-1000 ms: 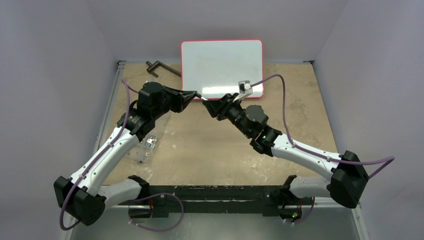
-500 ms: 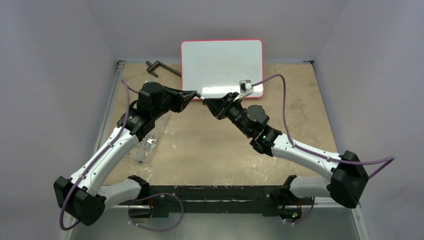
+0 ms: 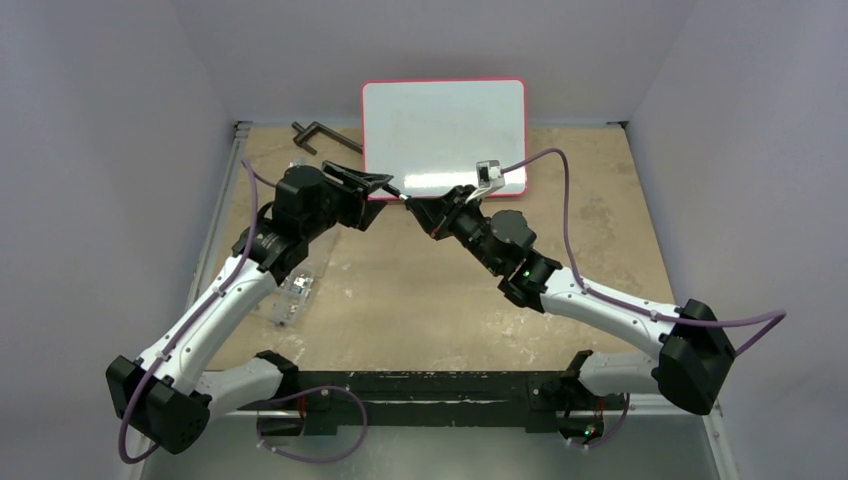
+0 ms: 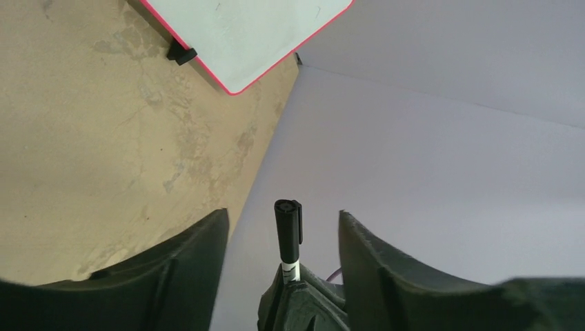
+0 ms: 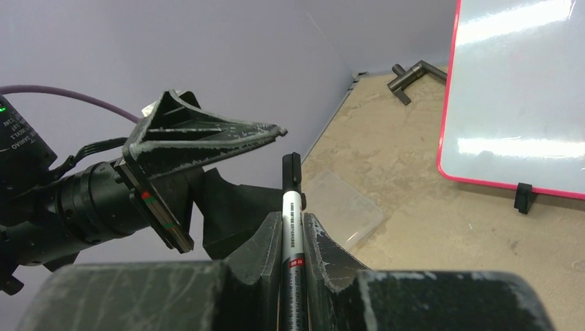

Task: Write a sentence on the whiteboard
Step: Open the whiteboard marker at the center of the board.

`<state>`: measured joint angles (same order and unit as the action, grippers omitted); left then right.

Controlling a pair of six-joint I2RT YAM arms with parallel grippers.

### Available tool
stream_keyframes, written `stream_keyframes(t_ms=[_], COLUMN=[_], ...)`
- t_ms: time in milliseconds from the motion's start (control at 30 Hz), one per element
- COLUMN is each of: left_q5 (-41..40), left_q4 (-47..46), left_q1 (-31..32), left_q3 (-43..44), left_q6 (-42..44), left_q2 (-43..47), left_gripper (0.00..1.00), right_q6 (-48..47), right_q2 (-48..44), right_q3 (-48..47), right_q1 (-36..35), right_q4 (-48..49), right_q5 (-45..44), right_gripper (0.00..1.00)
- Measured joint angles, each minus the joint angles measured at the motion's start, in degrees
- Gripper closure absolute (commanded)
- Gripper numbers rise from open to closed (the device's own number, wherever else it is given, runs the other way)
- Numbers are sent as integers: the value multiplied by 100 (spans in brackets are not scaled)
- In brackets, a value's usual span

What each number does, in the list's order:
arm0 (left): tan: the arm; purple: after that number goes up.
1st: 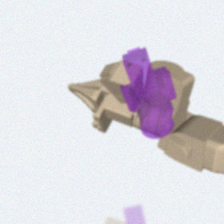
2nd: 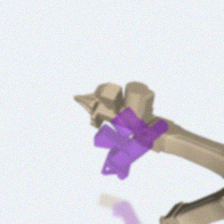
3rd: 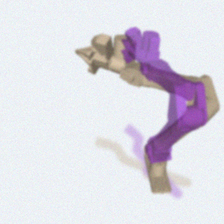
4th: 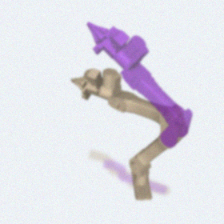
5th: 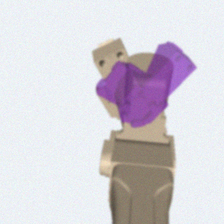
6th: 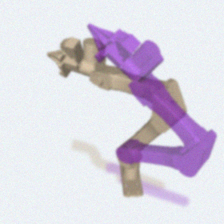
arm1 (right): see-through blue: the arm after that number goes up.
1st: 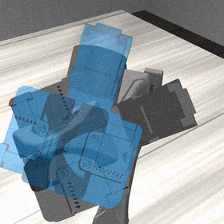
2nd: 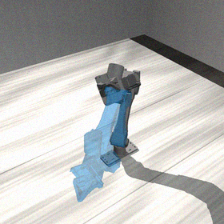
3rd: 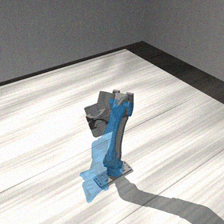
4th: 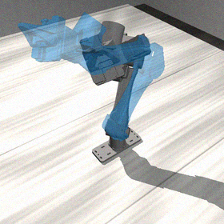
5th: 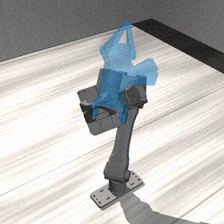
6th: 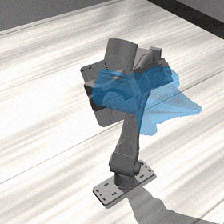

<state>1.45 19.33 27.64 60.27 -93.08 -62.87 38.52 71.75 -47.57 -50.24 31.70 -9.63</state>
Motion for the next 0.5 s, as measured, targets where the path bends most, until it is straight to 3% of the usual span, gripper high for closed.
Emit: stream_keyframes(t_ms=[100,267,500], left_q5=[26,282,1617], left_q4=[122,267,531], left_q1=[-59,-332,-1121], left_q3=[-4,-116,-120], left_q6=[129,566,2374], left_q2=[94,372,402], left_gripper=[30,30,30], right_q6=[-13,-144,-603], right_q2=[-26,-223,-896], right_q3=[0,4,120], right_q1=[0,0,0], right_q4=[-28,-160,-595], right_q5=[15,44,236], right_gripper=[100,100,100])
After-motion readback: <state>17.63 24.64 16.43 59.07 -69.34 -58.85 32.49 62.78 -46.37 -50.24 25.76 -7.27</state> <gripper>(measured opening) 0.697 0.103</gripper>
